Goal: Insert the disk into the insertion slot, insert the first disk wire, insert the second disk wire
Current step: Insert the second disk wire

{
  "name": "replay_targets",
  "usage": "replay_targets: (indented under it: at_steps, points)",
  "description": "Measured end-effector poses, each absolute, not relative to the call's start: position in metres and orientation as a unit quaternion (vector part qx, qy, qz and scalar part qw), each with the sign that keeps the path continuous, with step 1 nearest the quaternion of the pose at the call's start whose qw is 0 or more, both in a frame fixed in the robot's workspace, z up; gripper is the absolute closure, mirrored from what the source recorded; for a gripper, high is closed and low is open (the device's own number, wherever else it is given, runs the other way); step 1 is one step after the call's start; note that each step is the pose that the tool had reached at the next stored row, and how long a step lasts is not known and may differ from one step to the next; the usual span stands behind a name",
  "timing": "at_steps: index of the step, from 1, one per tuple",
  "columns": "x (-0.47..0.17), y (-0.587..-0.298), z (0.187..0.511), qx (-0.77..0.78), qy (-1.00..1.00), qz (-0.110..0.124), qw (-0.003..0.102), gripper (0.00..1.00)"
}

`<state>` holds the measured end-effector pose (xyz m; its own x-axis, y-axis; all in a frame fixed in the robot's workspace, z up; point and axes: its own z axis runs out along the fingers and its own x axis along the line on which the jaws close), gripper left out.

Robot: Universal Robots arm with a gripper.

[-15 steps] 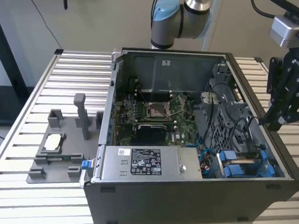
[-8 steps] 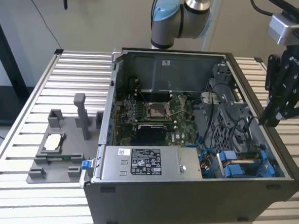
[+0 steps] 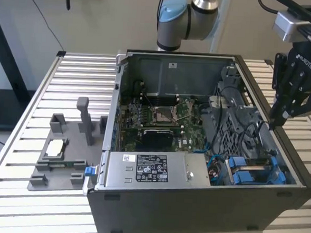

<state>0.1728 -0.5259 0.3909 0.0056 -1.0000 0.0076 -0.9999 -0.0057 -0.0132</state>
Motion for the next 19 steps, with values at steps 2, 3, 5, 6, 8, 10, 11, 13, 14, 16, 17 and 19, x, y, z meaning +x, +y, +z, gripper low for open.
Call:
replay_targets:
  at_steps: [2,3,5,6,8,10,11,13,14,16,17,19]
  points:
    - [0.1741,-0.5256,0.3904,-0.709,0.705,-0.005,-0.006,0.73]
    - [0.1749,-0.5256,0.3904,-0.709,0.705,-0.003,-0.012,0.73]
    - [0.1765,-0.5256,0.3900,-0.709,0.705,0.000,-0.021,0.73]
    - [0.1770,-0.5256,0.3895,-0.709,0.705,0.000,-0.022,0.73]
    - [0.1774,-0.5256,0.3886,-0.709,0.705,0.000,-0.022,0.73]
    - [0.1778,-0.5256,0.3871,-0.709,0.705,0.001,-0.021,0.73]
    - [0.1780,-0.5255,0.3865,-0.709,0.705,0.001,-0.021,0.73]
    - [0.1788,-0.5254,0.3856,-0.710,0.704,0.001,-0.021,0.73]
    - [0.1789,-0.5254,0.3856,-0.710,0.704,0.001,-0.021,0.73]
    - [0.1788,-0.5254,0.3856,-0.710,0.704,0.001,-0.021,0.73]
    - [0.1788,-0.5254,0.3855,-0.710,0.704,0.001,-0.021,0.73]
    - [0.1788,-0.5254,0.3855,-0.710,0.704,0.001,-0.021,0.73]
